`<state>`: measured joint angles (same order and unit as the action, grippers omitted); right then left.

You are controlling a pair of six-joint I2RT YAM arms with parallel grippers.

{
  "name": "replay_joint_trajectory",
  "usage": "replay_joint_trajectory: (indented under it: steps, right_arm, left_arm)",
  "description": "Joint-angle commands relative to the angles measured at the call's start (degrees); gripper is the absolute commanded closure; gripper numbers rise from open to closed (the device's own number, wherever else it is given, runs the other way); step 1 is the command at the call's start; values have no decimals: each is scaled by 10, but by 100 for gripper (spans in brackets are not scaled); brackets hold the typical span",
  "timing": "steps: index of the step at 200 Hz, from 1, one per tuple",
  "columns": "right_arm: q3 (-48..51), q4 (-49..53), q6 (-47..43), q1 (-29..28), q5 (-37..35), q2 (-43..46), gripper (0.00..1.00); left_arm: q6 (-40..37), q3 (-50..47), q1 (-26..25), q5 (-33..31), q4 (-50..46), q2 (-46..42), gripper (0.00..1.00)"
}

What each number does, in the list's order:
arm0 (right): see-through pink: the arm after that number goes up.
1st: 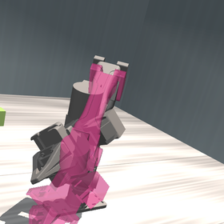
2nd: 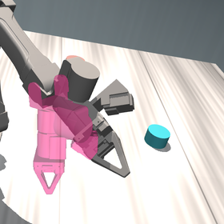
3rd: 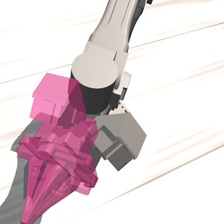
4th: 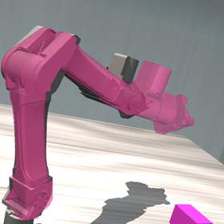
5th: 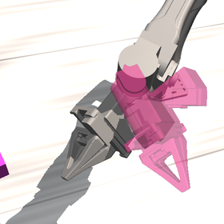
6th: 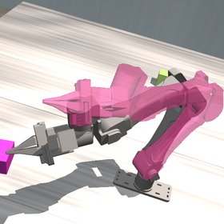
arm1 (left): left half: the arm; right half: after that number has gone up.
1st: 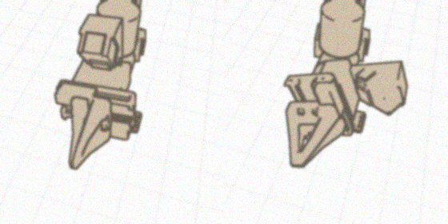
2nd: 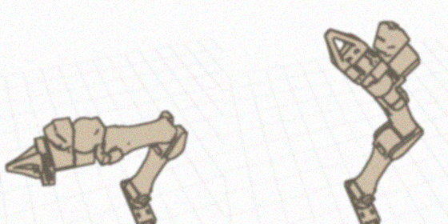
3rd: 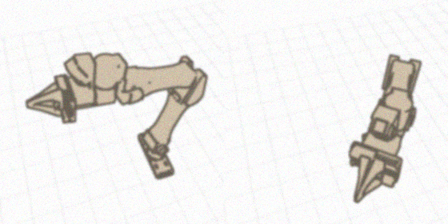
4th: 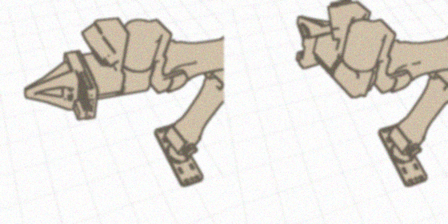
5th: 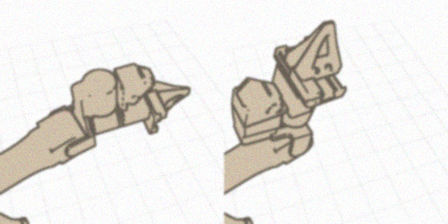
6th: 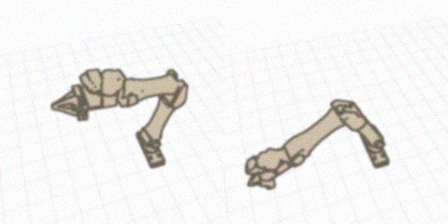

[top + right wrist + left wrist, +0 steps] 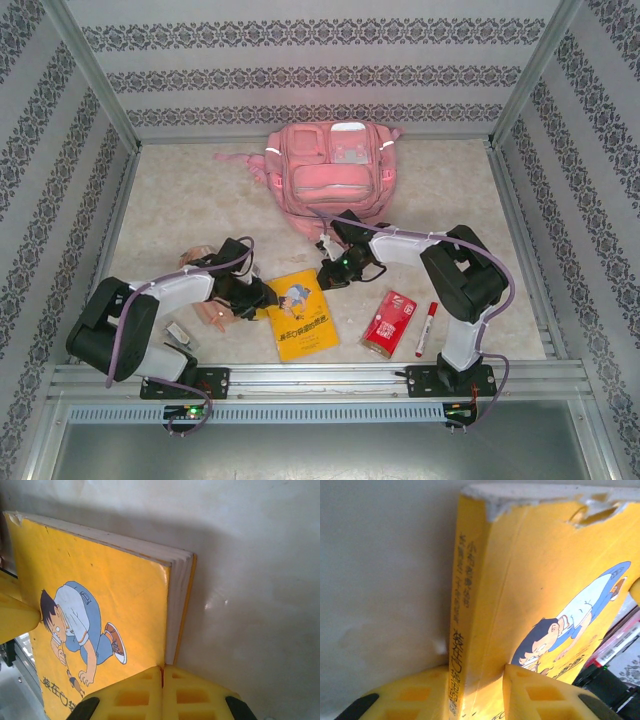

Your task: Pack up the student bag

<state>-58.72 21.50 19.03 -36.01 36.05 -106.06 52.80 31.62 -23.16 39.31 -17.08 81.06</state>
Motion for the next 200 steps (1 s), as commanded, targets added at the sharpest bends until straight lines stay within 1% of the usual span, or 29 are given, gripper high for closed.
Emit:
replay_joint_trajectory:
  steps: [1,21,48,67,81,88,102,118,136,150,166,187,200]
  right_arm:
    - [32,-23,15,-15,36,-28,96]
    - [40,-39,21,-10,48,-26,96]
    - [48,-49,28,-7,51,-23,96]
    - [53,-54,31,-7,49,-21,94]
    - [55,-55,32,-7,47,-17,92]
    - [56,-56,32,-6,46,-13,89]
    - [62,-57,35,-3,37,0,83]
    - [76,-65,48,8,23,27,72]
    - [94,-82,62,28,23,71,61]
    - [113,-116,67,47,57,113,56]
    - [134,-148,88,72,89,170,49]
    - [144,-184,131,103,139,251,38]
    - [144,-212,160,116,172,290,31]
  left_arm:
    - [54,14,-22,83,337,-8,65]
    - [69,0,-22,86,381,-13,59]
    - [86,-14,-22,79,414,-12,58]
    - [69,-3,-22,68,372,-12,59]
    - [38,20,-22,46,286,-13,64]
    - [18,31,-22,38,250,-15,67]
    - [-8,53,-19,10,168,-28,78]
    - [-43,86,-18,-25,79,-52,86]
    - [-67,119,-12,-47,8,-76,95]
    - [-66,140,-1,-37,-2,-90,100]
    - [-53,172,10,-10,5,-101,100]
    - [-66,246,22,-3,-16,-100,100]
    - [-79,289,26,41,5,-86,100]
